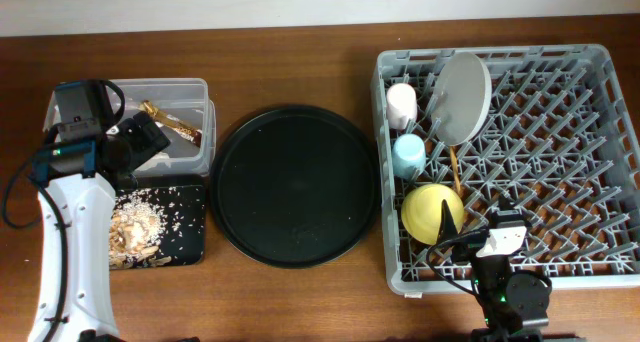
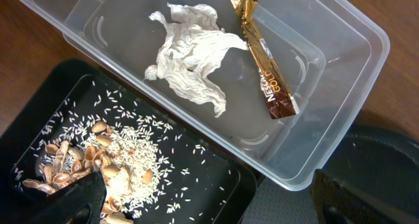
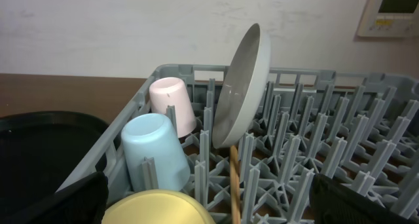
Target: Sort waste into correct bins and load items into the dishwasher rack
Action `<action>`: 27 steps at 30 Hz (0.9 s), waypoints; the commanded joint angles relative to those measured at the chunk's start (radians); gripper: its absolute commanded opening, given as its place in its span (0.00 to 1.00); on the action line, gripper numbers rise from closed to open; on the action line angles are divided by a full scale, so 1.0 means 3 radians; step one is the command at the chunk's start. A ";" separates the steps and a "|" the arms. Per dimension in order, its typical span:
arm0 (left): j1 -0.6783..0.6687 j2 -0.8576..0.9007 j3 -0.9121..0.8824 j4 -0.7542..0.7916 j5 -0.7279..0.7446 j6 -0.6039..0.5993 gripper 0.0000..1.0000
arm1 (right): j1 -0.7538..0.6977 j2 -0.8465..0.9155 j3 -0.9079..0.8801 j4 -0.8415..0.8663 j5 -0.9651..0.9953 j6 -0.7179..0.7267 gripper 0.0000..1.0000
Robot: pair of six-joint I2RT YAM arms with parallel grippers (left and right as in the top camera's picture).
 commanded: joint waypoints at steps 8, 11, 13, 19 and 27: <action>0.0008 -0.0047 0.0037 -0.0003 -0.0001 0.0041 0.99 | -0.0024 -0.0034 -0.0017 -0.0018 -0.0055 -0.0066 0.98; 0.0008 -0.0047 0.0037 -0.0003 -0.0001 0.0041 0.99 | -0.0024 -0.0034 -0.0017 -0.0017 -0.0055 -0.0066 0.98; 0.0008 -0.0047 0.0037 -0.0003 -0.0001 0.0041 0.99 | -0.0024 -0.0034 -0.0017 -0.0017 -0.0055 -0.0066 0.98; 0.0003 -0.0251 -0.0037 -0.0004 0.0000 0.0041 0.99 | -0.0024 -0.0034 -0.0017 -0.0017 -0.0055 -0.0066 0.98; 0.0001 -0.1737 -0.1436 -0.0003 -0.0150 0.0041 0.99 | -0.0024 -0.0034 -0.0017 -0.0017 -0.0055 -0.0066 0.98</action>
